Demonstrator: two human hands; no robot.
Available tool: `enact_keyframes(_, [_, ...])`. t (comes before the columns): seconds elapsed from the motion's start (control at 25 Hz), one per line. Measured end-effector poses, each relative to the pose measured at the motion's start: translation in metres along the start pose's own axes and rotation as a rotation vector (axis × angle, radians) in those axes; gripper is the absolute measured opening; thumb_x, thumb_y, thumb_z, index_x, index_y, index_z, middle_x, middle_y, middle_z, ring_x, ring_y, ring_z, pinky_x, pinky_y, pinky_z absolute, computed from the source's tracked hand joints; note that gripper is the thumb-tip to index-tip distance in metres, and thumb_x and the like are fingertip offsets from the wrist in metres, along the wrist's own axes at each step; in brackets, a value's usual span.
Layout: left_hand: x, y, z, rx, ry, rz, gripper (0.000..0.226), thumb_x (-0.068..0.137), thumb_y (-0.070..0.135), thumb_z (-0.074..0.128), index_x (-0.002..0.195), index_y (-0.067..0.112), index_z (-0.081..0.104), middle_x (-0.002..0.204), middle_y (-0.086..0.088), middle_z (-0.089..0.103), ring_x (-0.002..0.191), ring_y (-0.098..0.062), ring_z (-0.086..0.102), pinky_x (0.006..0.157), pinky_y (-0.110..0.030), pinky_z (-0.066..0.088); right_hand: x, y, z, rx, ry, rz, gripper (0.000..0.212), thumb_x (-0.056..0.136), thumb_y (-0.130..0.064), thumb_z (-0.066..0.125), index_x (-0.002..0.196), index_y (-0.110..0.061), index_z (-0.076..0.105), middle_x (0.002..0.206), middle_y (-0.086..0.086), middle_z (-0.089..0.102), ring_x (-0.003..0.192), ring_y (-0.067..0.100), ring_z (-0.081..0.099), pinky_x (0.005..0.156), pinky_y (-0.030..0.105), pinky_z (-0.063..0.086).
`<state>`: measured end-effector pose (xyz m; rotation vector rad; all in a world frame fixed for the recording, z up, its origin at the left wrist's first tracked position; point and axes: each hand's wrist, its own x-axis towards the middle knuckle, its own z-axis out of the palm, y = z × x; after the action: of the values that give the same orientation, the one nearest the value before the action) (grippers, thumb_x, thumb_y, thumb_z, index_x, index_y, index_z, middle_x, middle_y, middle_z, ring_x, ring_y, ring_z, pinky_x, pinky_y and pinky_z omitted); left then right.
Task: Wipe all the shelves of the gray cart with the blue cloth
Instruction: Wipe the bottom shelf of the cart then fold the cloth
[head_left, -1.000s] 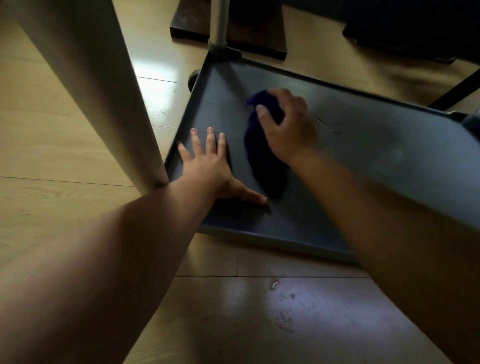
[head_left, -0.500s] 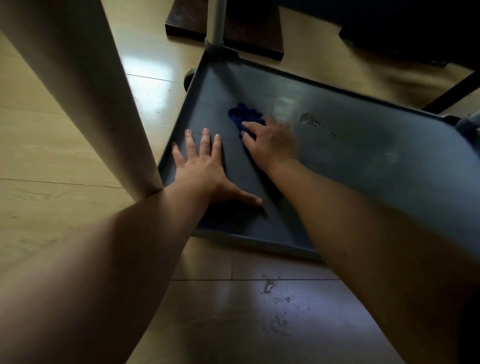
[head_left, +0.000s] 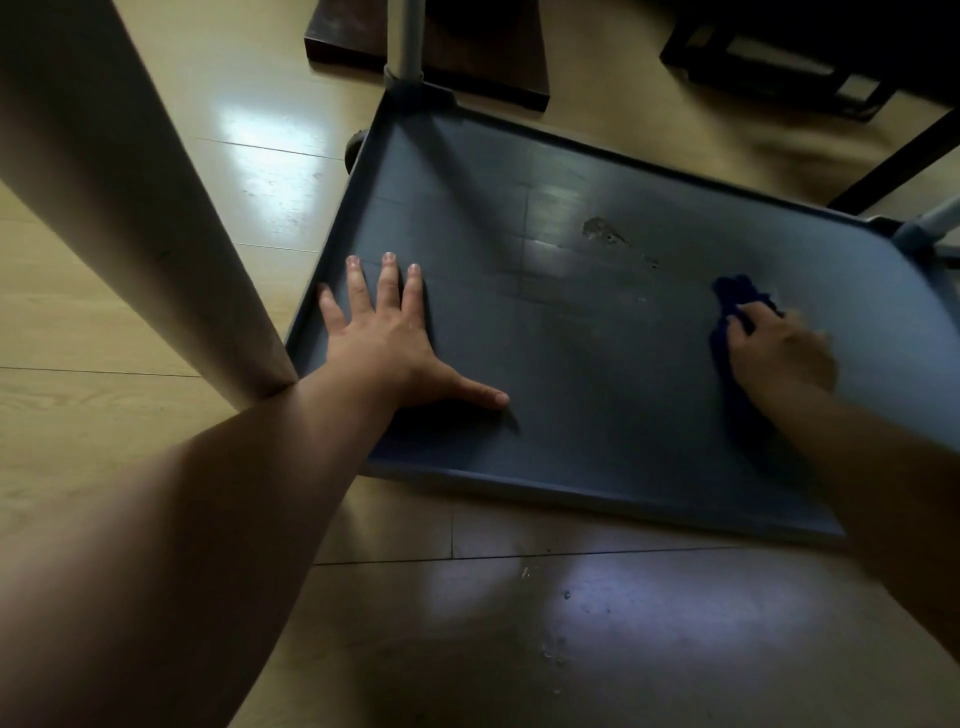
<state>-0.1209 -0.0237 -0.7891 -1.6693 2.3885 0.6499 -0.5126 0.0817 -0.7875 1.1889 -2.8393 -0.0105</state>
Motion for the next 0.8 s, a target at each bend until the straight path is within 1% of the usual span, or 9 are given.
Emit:
enact_keyframes(0.08, [0.001, 0.000, 0.000, 0.004, 0.005, -0.002, 0.186, 0.007, 0.116, 0.026, 0.161, 0.021, -0.020, 0.171, -0.008, -0.027, 0.150, -0.038, -0.035, 0.118, -0.068, -0.019, 0.003, 0.005, -0.003, -0.018, -0.026, 0.021, 0.045, 0.100, -0.053, 0.033, 0.137, -0.033, 0.049, 0.138, 0.018, 0.047, 0.117, 0.049, 0.044, 0.097, 0.056, 0.040])
enact_keyframes(0.2, [0.003, 0.001, -0.001, 0.012, 0.006, -0.003, 0.187, 0.005, 0.116, 0.024, 0.161, 0.021, -0.021, 0.170, -0.008, -0.028, 0.150, -0.039, -0.035, 0.118, -0.068, -0.018, -0.001, -0.001, -0.009, -0.002, -0.007, 0.001, 0.056, 0.096, -0.063, 0.033, 0.145, -0.036, 0.037, 0.150, 0.016, 0.037, 0.126, 0.048, 0.038, 0.099, 0.059, 0.035])
enact_keyframes(0.28, [0.004, 0.000, 0.000, 0.017, 0.008, -0.004, 0.188, 0.005, 0.117, 0.023, 0.160, 0.021, -0.022, 0.170, -0.008, -0.028, 0.150, -0.039, -0.035, 0.118, -0.069, -0.018, -0.008, -0.004, -0.007, 0.067, 0.008, -0.009, 0.060, 0.092, -0.066, 0.040, 0.143, -0.035, 0.035, 0.147, 0.019, 0.037, 0.126, 0.048, 0.038, 0.099, 0.059, 0.037])
enact_keyframes(0.4, [0.006, 0.001, 0.001, 0.025, 0.007, -0.003, 0.187, 0.006, 0.117, 0.025, 0.160, 0.021, -0.023, 0.170, -0.009, -0.028, 0.150, -0.039, -0.036, 0.116, -0.069, -0.019, -0.006, -0.007, -0.008, 0.106, -0.049, -0.014, 0.052, 0.094, -0.050, 0.052, 0.140, -0.028, 0.043, 0.137, 0.024, 0.042, 0.120, 0.049, 0.044, 0.094, 0.056, 0.044])
enact_keyframes(0.48, [0.007, 0.001, 0.001, 0.025, 0.001, -0.005, 0.186, 0.009, 0.117, 0.026, 0.159, 0.021, -0.024, 0.170, -0.009, -0.029, 0.149, -0.040, -0.037, 0.116, -0.069, -0.020, 0.003, -0.019, -0.019, 0.198, -0.057, -0.034, 0.046, 0.094, -0.040, 0.055, 0.137, -0.024, 0.048, 0.133, 0.026, 0.047, 0.115, 0.048, 0.050, 0.092, 0.052, 0.047])
enact_keyframes(0.56, [0.008, 0.001, 0.003, 0.024, -0.001, -0.003, 0.184, 0.013, 0.117, 0.030, 0.159, 0.020, -0.025, 0.169, -0.010, -0.030, 0.148, -0.041, -0.037, 0.116, -0.070, -0.020, 0.010, -0.041, -0.032, 0.319, -0.028, -0.089, 0.043, 0.094, -0.038, 0.055, 0.135, -0.023, 0.050, 0.131, 0.025, 0.053, 0.111, 0.045, 0.054, 0.090, 0.047, 0.047])
enact_keyframes(0.64, [0.008, 0.002, 0.003, 0.019, 0.001, -0.003, 0.183, 0.015, 0.117, 0.032, 0.159, 0.020, -0.024, 0.169, -0.010, -0.030, 0.148, -0.041, -0.038, 0.116, -0.069, -0.021, 0.012, -0.077, -0.044, 0.447, 0.032, -0.148, 0.041, 0.095, -0.036, 0.057, 0.133, -0.021, 0.055, 0.129, 0.021, 0.058, 0.111, 0.040, 0.058, 0.090, 0.042, 0.047])
enact_keyframes(0.72, [0.008, 0.001, 0.003, 0.014, 0.008, -0.003, 0.183, 0.015, 0.117, 0.034, 0.160, 0.019, -0.024, 0.169, -0.010, -0.030, 0.148, -0.041, -0.038, 0.116, -0.069, -0.020, 0.010, -0.125, -0.053, 0.550, 0.075, -0.224, 0.042, 0.095, -0.035, 0.058, 0.131, -0.015, 0.059, 0.130, 0.019, 0.061, 0.115, 0.037, 0.059, 0.095, 0.041, 0.048])
enact_keyframes(0.8, [0.007, 0.002, 0.003, 0.009, 0.005, 0.002, 0.184, 0.015, 0.117, 0.033, 0.160, 0.019, -0.024, 0.169, -0.010, -0.029, 0.148, -0.041, -0.038, 0.116, -0.069, -0.020, 0.006, -0.172, -0.058, 0.590, 0.088, -0.315, 0.049, 0.094, -0.038, 0.058, 0.137, -0.013, 0.055, 0.139, 0.016, 0.057, 0.124, 0.034, 0.054, 0.103, 0.042, 0.043])
